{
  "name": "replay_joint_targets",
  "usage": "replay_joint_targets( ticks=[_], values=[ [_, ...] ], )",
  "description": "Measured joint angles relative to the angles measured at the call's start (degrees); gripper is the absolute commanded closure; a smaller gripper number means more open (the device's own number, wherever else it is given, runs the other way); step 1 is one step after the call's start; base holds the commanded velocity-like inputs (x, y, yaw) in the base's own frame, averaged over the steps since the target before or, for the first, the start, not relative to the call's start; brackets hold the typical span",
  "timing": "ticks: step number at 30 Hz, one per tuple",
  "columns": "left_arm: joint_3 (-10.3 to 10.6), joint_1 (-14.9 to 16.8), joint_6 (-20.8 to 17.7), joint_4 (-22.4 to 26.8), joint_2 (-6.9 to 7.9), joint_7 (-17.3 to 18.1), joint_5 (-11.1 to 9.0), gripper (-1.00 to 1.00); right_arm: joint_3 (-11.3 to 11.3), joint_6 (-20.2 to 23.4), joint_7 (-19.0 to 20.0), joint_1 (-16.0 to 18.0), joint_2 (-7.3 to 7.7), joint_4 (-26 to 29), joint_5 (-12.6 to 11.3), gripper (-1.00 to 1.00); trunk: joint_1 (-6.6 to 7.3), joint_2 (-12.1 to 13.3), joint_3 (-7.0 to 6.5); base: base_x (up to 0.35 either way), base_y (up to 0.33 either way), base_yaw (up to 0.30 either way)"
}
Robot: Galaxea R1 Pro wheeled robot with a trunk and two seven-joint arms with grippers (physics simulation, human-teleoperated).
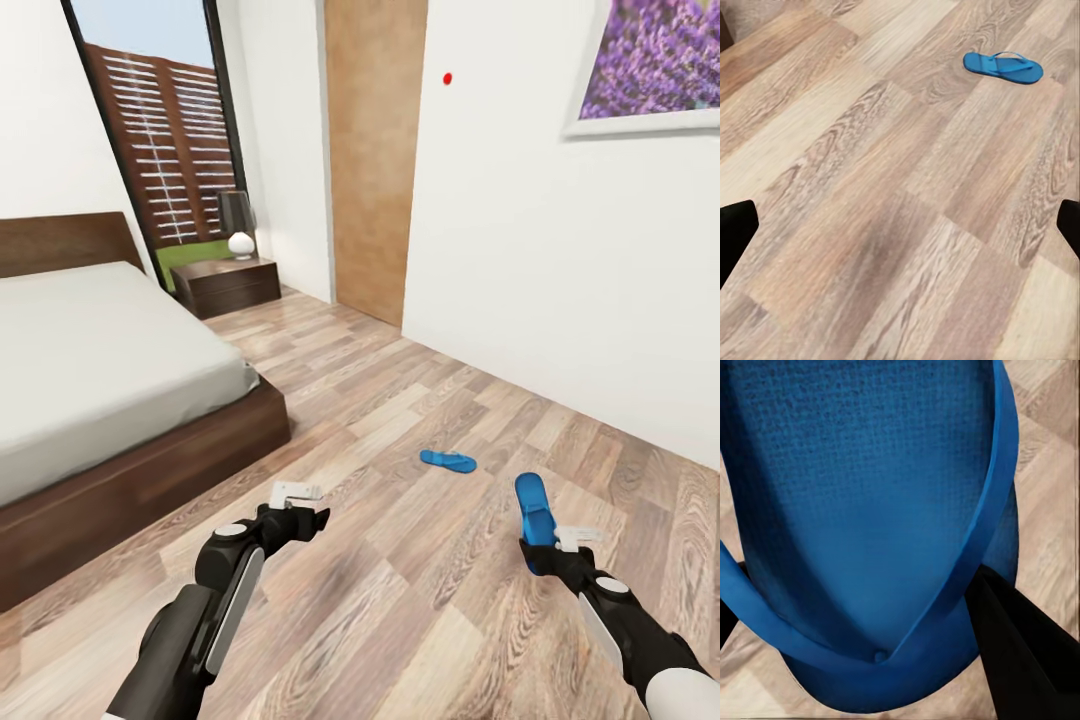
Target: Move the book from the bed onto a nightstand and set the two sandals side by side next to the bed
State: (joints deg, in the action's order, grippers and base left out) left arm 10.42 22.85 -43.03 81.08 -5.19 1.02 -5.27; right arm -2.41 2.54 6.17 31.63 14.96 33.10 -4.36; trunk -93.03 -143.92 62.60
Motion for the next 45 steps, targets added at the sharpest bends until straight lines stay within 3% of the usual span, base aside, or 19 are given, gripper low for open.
replay_joint_targets(
  ticks=[16, 36, 38, 45],
  values=[
    [-0.11, -0.03, 0.12, -0.22, 0.19, 0.01, 0.15, -1.0, -0.03, 0.0, -0.08, 0.01, 0.0, 0.04, 0.07, 1.0, 0.02, 0.0, -0.8, 0.198, -0.213, -0.216],
    [-0.11, -0.03, 0.11, -0.28, 0.27, -0.01, 0.19, -1.0, -0.03, -0.17, -0.29, -0.19, 0.0, 0.12, 0.09, 1.0, 0.03, 0.0, -0.85, 0.207, -0.274, -0.004],
    [-0.2, -0.03, 0.11, -0.8, 0.21, -0.02, 0.13, -1.0, -0.05, -3.27, -0.5, -0.33, 0.0, 0.19, 0.08, 1.0, 0.03, 0.0, -0.85, 0.25, -0.245, 0.0],
    [-0.49, -0.04, 0.1, -1.04, 0.21, 0.08, -0.02, -1.0, -0.07, -4.24, -0.59, -0.34, 0.0, 0.3, 0.09, 1.0, 0.04, -0.01, -0.85, 0.261, -0.206, 0.156]
  ],
)
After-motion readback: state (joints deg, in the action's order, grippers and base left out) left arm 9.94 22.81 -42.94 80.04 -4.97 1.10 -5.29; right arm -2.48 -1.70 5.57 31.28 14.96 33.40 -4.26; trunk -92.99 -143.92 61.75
